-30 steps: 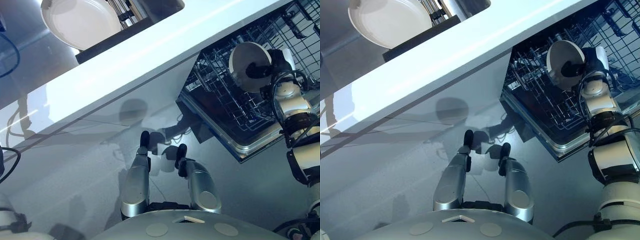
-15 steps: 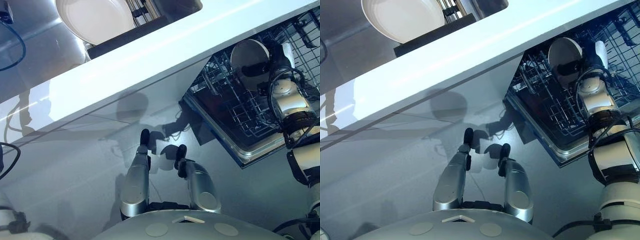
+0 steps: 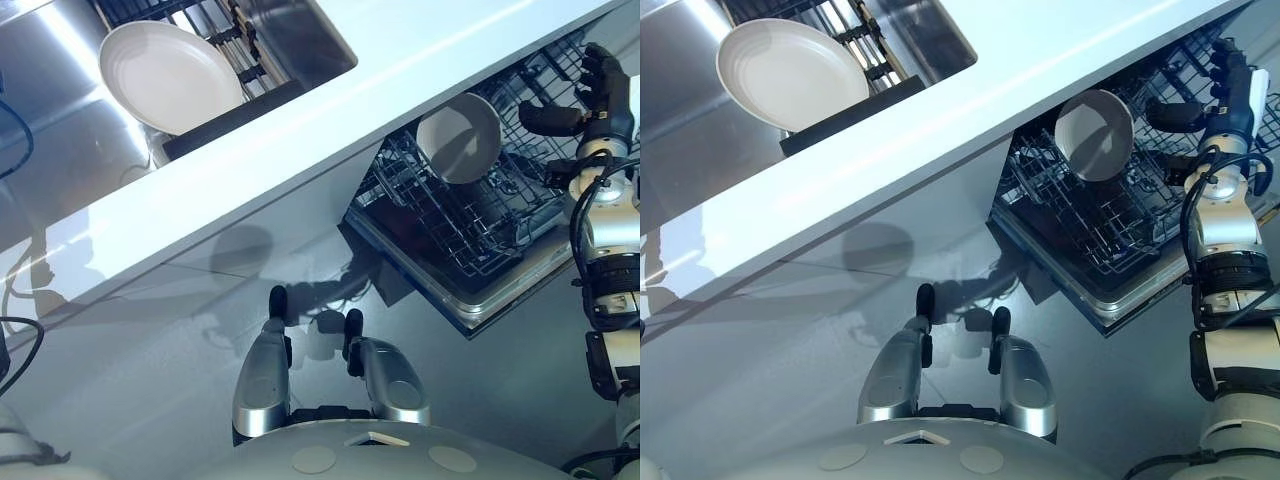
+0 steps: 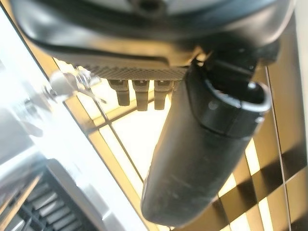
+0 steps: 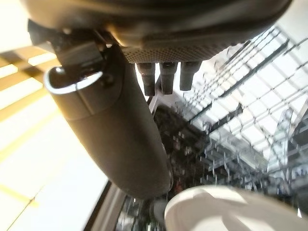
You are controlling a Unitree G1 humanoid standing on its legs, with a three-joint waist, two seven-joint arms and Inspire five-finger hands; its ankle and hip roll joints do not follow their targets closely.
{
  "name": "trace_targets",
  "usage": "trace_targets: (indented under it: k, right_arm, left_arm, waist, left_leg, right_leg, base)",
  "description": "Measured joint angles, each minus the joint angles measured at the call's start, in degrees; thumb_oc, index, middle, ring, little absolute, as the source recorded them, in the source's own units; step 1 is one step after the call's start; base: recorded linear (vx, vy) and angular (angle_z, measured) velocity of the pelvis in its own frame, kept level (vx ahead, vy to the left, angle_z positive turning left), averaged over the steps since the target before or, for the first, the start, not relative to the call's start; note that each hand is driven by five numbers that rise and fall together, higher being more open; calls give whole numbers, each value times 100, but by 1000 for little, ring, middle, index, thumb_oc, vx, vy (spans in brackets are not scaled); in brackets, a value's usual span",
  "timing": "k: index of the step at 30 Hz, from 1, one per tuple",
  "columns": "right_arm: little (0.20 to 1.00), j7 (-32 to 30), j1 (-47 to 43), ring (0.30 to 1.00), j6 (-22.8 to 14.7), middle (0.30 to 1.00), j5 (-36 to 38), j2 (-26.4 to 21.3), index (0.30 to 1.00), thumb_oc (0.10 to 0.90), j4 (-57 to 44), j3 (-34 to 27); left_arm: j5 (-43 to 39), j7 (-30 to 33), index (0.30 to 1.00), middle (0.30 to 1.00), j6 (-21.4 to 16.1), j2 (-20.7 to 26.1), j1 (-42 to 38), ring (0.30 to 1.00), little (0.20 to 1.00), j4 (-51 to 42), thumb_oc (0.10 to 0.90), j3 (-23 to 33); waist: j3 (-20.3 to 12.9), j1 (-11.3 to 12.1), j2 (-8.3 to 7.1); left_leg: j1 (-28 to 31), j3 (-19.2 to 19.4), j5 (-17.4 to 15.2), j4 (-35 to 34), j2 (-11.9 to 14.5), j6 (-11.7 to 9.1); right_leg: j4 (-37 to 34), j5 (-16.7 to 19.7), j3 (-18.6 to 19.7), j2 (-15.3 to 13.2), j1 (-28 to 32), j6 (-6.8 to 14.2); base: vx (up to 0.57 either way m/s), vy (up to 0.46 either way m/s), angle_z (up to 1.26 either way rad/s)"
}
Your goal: Pick up plates and place into dishwasher.
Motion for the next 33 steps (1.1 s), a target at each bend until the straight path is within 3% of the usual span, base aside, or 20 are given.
trace_targets:
  k: [3, 8, 13, 21, 29, 30, 31, 33]
  right_arm:
    - [900, 87, 7, 900, -51, 900, 103, -7, 900, 800, -4, -88]
    - [900, 110, 437, 900, -185, 900, 102, -5, 900, 800, -541, -486]
    - [900, 164, 912, 900, -277, 900, 103, 18, 900, 800, -1484, -516]
    - [900, 528, 1473, 900, -323, 900, 164, 21, 900, 800, -1792, -518]
    - [900, 715, 1620, 900, -342, 900, 212, 22, 900, 800, -1756, -356]
    - [900, 714, 1620, 900, -355, 900, 211, 22, 900, 800, -1757, -319]
    - [900, 713, 1620, 900, -378, 900, 211, 22, 900, 800, -1757, -266]
    - [900, 714, 1620, 900, -418, 900, 211, 22, 900, 800, -1759, -200]
  left_arm:
    - [52, -256, 900, 900, 73, -24, 223, 900, 900, -6, 800, 103]
    - [484, -803, 900, 900, 716, -92, 665, 900, 900, -9, 800, 241]
    - [1137, -1451, 900, 900, 1216, -116, 1037, 900, 900, 336, 800, 242]
    - [1572, -2339, 900, 900, 1737, 13, 955, 900, 900, 1660, 800, 236]
    - [1545, -2877, 900, 900, 2156, 38, 506, 900, 900, 2068, 800, -60]
    - [1514, -3081, 681, 681, 2324, 38, 506, 681, 645, 2086, 545, -104]
    - [1453, -3282, 556, 556, 2472, 37, 507, 556, 499, 2139, 399, -144]
    - [1354, -3539, 519, 519, 2668, 34, 510, 519, 455, 2258, 355, -148]
  waist:
    - [-20, -94, 0]
    - [-44, -273, 42]
    - [-126, -392, 178]
    - [-306, -702, 252]
    - [-601, -792, 282]
    - [-665, -806, 288]
    - [-734, -837, 293]
    - [-808, -879, 294]
  left_leg:
    - [203, 200, -44, -106, -31, 51]
    - [527, 349, -62, -294, -76, 99]
    - [780, 609, -53, -536, -99, 138]
    - [1189, 961, -77, -841, -124, 164]
    - [1301, 1030, -170, -842, -116, 134]
    - [1318, 1042, -190, -842, -117, 131]
    - [1320, 1056, -200, -842, -117, 127]
    - [1329, 1071, -218, -842, -116, 108]
  right_leg:
    - [-177, 86, 168, -25, 146, 64]
    - [-444, 196, 260, -62, 400, 111]
    - [-600, 270, 370, -98, 482, 147]
    - [-852, 385, 367, -119, 668, 171]
    - [-895, 430, 370, -107, 675, 159]
    - [-895, 435, 370, -107, 674, 161]
    - [-898, 436, 370, -108, 670, 162]
    - [-901, 437, 369, -106, 670, 161]
  base:
    - [-47, 216, -25]
    - [-78, 222, -17]
    - [-54, 187, -27]
    - [-31, 129, -24]
    - [-14, 28, -15]
    - [-6, 3, -14]
    - [-10, 5, -10]
    - [-15, 11, -5]
